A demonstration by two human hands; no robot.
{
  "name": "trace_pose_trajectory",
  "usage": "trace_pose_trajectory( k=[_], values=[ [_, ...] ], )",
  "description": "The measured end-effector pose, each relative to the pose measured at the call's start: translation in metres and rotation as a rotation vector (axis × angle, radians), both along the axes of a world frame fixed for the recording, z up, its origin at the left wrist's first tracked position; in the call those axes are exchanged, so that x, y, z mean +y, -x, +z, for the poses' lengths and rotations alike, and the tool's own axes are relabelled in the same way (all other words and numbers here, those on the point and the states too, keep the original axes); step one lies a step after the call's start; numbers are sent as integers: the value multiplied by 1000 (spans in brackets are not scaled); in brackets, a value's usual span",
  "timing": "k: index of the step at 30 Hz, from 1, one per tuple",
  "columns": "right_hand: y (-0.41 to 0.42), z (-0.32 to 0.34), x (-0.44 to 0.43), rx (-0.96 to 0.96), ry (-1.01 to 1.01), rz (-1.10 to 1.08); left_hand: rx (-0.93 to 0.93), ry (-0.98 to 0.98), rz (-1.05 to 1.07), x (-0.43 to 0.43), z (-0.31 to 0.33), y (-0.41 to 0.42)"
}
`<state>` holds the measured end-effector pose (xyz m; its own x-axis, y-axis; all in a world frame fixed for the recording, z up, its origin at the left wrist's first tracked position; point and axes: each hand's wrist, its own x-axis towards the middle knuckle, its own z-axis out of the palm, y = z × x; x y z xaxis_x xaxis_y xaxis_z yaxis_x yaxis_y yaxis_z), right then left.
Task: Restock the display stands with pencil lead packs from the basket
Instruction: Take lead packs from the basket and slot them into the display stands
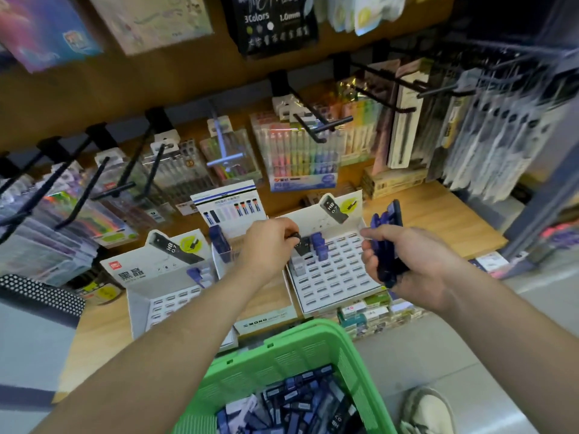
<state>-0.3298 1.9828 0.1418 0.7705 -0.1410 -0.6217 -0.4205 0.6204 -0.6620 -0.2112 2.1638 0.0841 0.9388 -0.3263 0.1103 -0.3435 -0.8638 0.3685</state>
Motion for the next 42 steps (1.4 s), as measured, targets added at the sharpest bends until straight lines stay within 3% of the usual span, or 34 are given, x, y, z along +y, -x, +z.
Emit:
trace_pose_trajectory(
  k=[11,17,25,33,42],
  values=[
    [5,4,-11,-36,39,92,-6,-233,-36,-15,-38,-14],
    [4,3,-10,-56,53,110,-104,-345,-61,-23,-39,-9],
    [3,4,-12,-53,63,100,-42,-374,-69,-26,-36,-21],
    [2,4,-13,-68,59,102,-142,-383,-69,-27,-34,-27],
    [3,3,-14,-74,28,98,-114,-462,-116,-33,-28,-27]
  ],
)
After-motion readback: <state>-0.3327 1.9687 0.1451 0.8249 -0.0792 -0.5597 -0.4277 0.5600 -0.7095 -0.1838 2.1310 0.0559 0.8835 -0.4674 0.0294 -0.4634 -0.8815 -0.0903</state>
